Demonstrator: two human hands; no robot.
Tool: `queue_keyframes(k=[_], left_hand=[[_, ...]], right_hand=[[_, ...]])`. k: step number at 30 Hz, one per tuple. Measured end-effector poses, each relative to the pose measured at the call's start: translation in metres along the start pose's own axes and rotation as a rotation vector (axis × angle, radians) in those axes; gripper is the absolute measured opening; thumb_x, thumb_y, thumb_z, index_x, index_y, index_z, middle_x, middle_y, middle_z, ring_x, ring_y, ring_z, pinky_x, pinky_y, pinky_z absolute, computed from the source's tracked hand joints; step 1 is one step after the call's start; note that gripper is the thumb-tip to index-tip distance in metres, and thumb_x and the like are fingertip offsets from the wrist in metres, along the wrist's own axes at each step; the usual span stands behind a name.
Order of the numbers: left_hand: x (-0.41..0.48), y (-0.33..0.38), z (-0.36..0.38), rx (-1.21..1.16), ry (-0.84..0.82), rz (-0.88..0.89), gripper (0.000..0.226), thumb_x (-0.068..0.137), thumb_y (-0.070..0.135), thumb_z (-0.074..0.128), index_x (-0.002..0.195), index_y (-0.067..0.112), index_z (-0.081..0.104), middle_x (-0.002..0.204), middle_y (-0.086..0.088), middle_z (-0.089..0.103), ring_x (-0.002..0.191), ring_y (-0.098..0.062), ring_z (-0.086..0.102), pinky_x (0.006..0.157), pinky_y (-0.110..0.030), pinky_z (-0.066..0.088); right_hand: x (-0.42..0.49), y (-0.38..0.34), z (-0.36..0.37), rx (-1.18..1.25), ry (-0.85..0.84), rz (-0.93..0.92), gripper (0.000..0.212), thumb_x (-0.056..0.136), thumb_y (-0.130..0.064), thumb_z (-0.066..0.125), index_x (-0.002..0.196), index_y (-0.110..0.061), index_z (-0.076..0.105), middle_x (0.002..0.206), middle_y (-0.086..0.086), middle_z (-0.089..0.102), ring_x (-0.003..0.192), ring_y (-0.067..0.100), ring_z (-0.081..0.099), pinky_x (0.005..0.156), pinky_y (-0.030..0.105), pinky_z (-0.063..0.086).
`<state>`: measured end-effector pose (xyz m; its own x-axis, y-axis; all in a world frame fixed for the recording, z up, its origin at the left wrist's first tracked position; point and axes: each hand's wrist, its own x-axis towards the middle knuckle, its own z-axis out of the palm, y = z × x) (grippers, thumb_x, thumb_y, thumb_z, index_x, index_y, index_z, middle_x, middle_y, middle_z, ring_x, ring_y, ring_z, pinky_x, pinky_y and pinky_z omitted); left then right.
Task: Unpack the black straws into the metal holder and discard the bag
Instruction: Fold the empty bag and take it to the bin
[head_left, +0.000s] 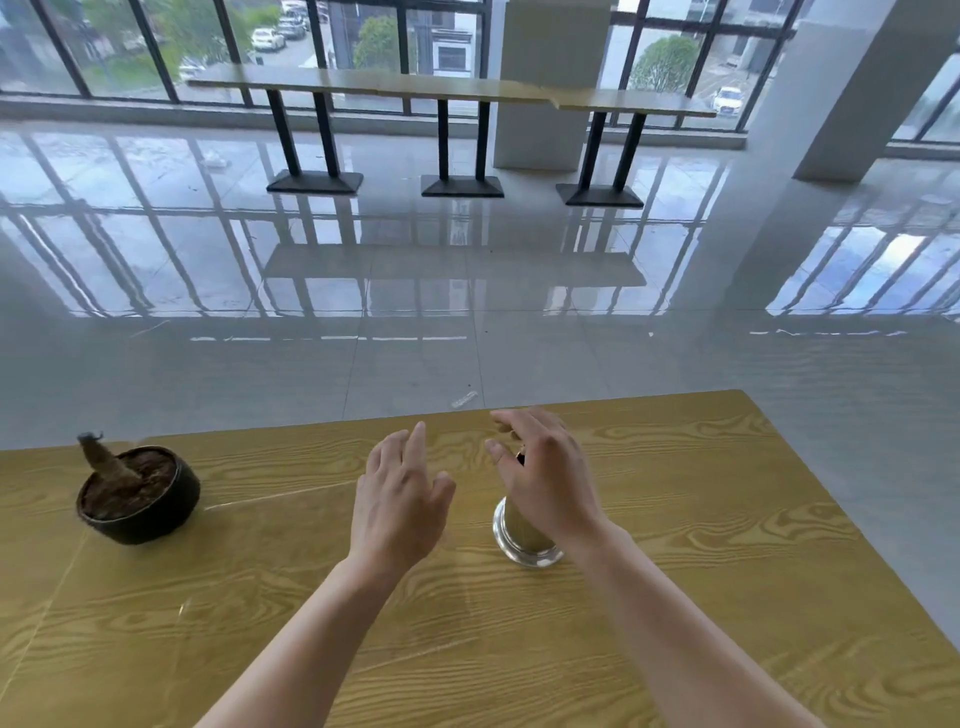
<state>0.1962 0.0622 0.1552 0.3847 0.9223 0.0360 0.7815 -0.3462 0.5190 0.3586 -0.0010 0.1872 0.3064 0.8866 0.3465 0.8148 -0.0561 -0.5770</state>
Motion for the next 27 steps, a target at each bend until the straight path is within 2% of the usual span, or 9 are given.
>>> queue_keyframes(k=[5, 8, 12, 14, 16, 19, 21, 24, 27], left_hand=[[-0.03, -0.066, -0.023, 0.019, 0.053, -0.141, 0.063, 0.096, 0.033, 0.048, 0.154, 0.013, 0.033, 0.153, -0.011, 0.042, 0.14, -0.029, 0.036, 0.11, -0.042, 0.035], [-0.057, -0.111, -0.028, 0.008, 0.062, -0.251, 0.059, 0.097, 0.034, 0.047, 0.153, 0.016, 0.036, 0.15, -0.007, 0.045, 0.138, -0.026, 0.038, 0.109, -0.041, 0.036], [-0.092, -0.172, -0.024, 0.007, 0.004, -0.44, 0.056, 0.098, 0.038, 0.047, 0.15, 0.019, 0.039, 0.146, -0.006, 0.047, 0.135, -0.026, 0.04, 0.107, -0.041, 0.038], [-0.106, -0.198, -0.02, 0.008, -0.037, -0.554, 0.056, 0.098, 0.04, 0.046, 0.15, 0.019, 0.039, 0.148, -0.009, 0.045, 0.136, -0.029, 0.039, 0.108, -0.043, 0.039], [-0.117, -0.217, -0.017, -0.014, -0.069, -0.677, 0.06, 0.099, 0.042, 0.046, 0.152, 0.017, 0.035, 0.151, -0.013, 0.04, 0.137, -0.033, 0.037, 0.109, -0.045, 0.038], [-0.126, -0.236, -0.011, -0.038, -0.097, -0.813, 0.071, 0.098, 0.049, 0.045, 0.155, 0.011, 0.025, 0.152, -0.018, 0.035, 0.137, -0.036, 0.035, 0.107, -0.048, 0.039], [-0.128, -0.244, -0.006, -0.03, -0.106, -0.857, 0.077, 0.096, 0.055, 0.047, 0.153, 0.008, 0.024, 0.149, -0.019, 0.037, 0.134, -0.036, 0.037, 0.104, -0.048, 0.042], [-0.126, -0.253, 0.001, 0.006, -0.104, -0.902, 0.078, 0.092, 0.061, 0.051, 0.144, 0.005, 0.034, 0.141, -0.018, 0.041, 0.127, -0.036, 0.041, 0.097, -0.049, 0.046], [-0.126, -0.256, 0.006, 0.079, -0.124, -0.924, 0.078, 0.087, 0.066, 0.057, 0.134, 0.005, 0.041, 0.132, -0.018, 0.041, 0.121, -0.036, 0.044, 0.091, -0.048, 0.049]], right_hand=[[-0.017, -0.028, 0.046, 0.159, -0.145, 0.051, 0.026, 0.093, -0.023, 0.069, 0.118, -0.017, 0.07, 0.092, -0.009, 0.07, 0.081, 0.01, 0.064, 0.077, 0.032, 0.056], [-0.035, -0.023, 0.08, 0.158, -0.283, 0.213, 0.028, 0.093, -0.027, 0.067, 0.12, -0.018, 0.069, 0.088, -0.01, 0.069, 0.082, 0.01, 0.065, 0.08, 0.032, 0.055], [-0.066, 0.0, 0.116, 0.033, -0.382, 0.381, 0.028, 0.093, -0.029, 0.066, 0.119, -0.019, 0.069, 0.085, -0.012, 0.066, 0.083, 0.011, 0.062, 0.075, 0.027, 0.046], [-0.082, 0.008, 0.131, -0.056, -0.402, 0.421, 0.03, 0.093, -0.031, 0.066, 0.12, -0.018, 0.068, 0.092, -0.008, 0.068, 0.089, 0.014, 0.063, 0.078, 0.03, 0.049], [-0.093, 0.013, 0.142, -0.166, -0.417, 0.452, 0.036, 0.093, -0.035, 0.065, 0.124, -0.018, 0.066, 0.108, -0.001, 0.068, 0.101, 0.019, 0.064, 0.084, 0.032, 0.05], [-0.104, 0.019, 0.153, -0.298, -0.45, 0.545, 0.047, 0.093, -0.047, 0.061, 0.13, -0.017, 0.06, 0.124, 0.005, 0.062, 0.117, 0.024, 0.058, 0.092, 0.035, 0.048], [-0.11, 0.022, 0.157, -0.359, -0.489, 0.607, 0.053, 0.092, -0.055, 0.057, 0.127, -0.015, 0.059, 0.126, 0.005, 0.059, 0.119, 0.026, 0.055, 0.092, 0.036, 0.048], [-0.12, 0.021, 0.164, -0.405, -0.502, 0.638, 0.058, 0.091, -0.061, 0.055, 0.125, -0.014, 0.055, 0.128, 0.005, 0.056, 0.118, 0.027, 0.053, 0.092, 0.037, 0.047], [-0.129, 0.018, 0.168, -0.411, -0.487, 0.648, 0.054, 0.089, -0.054, 0.064, 0.121, -0.014, 0.05, 0.125, 0.005, 0.055, 0.115, 0.026, 0.055, 0.091, 0.035, 0.049]])
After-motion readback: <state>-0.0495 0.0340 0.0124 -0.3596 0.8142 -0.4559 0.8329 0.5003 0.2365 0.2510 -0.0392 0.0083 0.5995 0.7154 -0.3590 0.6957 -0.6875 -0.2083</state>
